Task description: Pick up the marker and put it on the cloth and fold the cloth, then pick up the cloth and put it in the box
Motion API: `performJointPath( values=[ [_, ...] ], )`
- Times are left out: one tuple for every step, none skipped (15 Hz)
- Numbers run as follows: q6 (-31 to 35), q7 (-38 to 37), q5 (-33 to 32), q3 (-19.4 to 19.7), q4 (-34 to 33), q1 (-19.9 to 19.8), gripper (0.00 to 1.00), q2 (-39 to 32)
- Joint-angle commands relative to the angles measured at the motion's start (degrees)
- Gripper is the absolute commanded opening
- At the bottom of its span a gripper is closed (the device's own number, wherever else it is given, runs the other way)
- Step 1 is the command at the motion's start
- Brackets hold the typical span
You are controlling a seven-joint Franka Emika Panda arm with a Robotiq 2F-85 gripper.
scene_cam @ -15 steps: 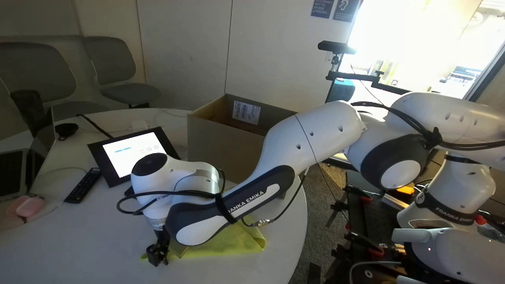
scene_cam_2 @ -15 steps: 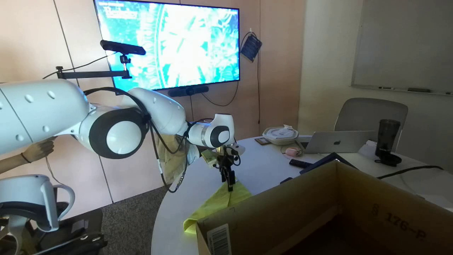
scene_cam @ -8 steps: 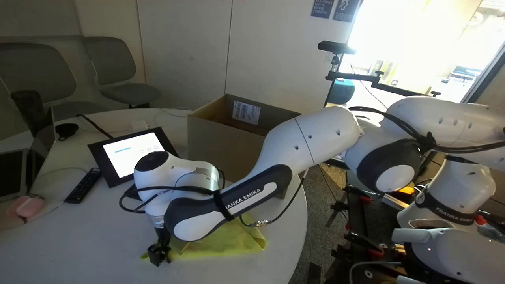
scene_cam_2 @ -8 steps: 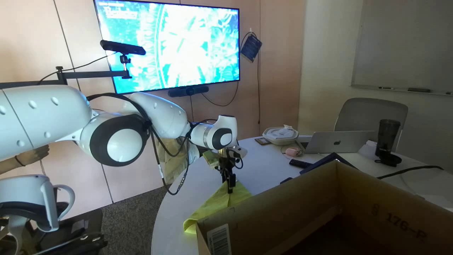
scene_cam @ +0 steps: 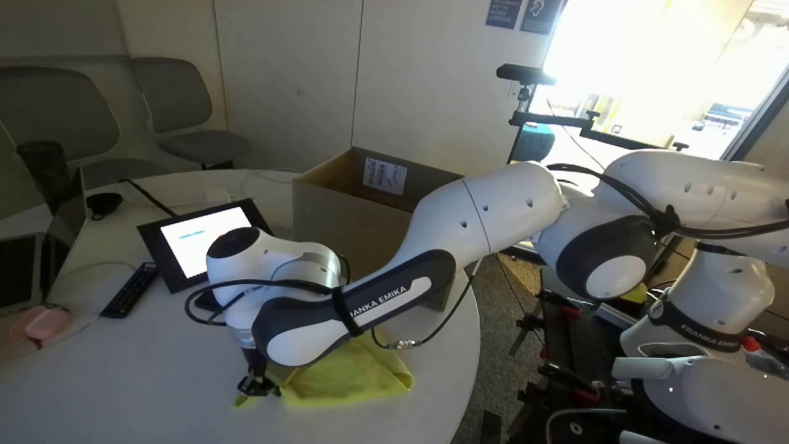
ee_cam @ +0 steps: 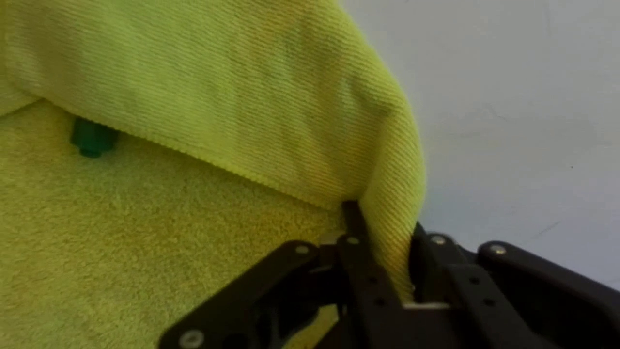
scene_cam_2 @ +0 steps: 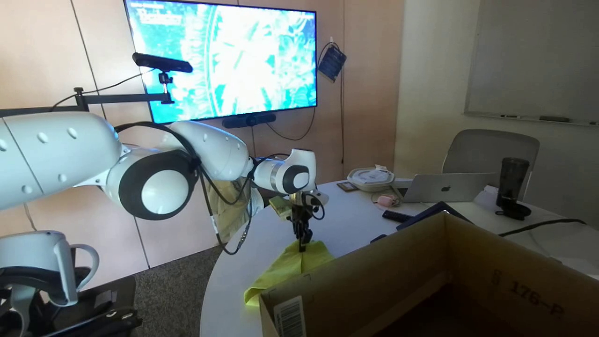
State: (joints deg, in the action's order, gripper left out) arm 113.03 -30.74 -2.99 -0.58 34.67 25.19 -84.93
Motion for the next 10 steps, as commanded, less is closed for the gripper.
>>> performJointPath(
  values=[
    [-2.81,1.77,0.78,-0.29,-2.53,-0.11,0.15,-0.92],
    [-3.52,1.86,0.66,-0.19,-2.89,0.02,0.18,-0.95],
    [-4.37,1.58,0.31,0.18,-2.91,0.32,0.19,-0.9],
    [-3.75,0.73,-0.44,0.34,-0.23,0.45,0.2,0.63],
    [-4.42,0.84,-0.76,0.54,0.13,0.62,0.18,1.0],
    [-5.03,0.54,-0.93,0.71,0.57,0.71,0.19,1.48],
    [-5.45,0.09,-1.14,1.02,0.82,0.86,0.17,1.77],
    [-6.37,0.06,-1.27,1.18,1.21,0.9,0.17,2.26],
    [-6.88,0.06,-1.27,1.25,1.56,0.8,0.16,2.74],
    [-7.47,0.08,-1.42,1.52,1.82,0.84,0.17,3.09]
  ],
)
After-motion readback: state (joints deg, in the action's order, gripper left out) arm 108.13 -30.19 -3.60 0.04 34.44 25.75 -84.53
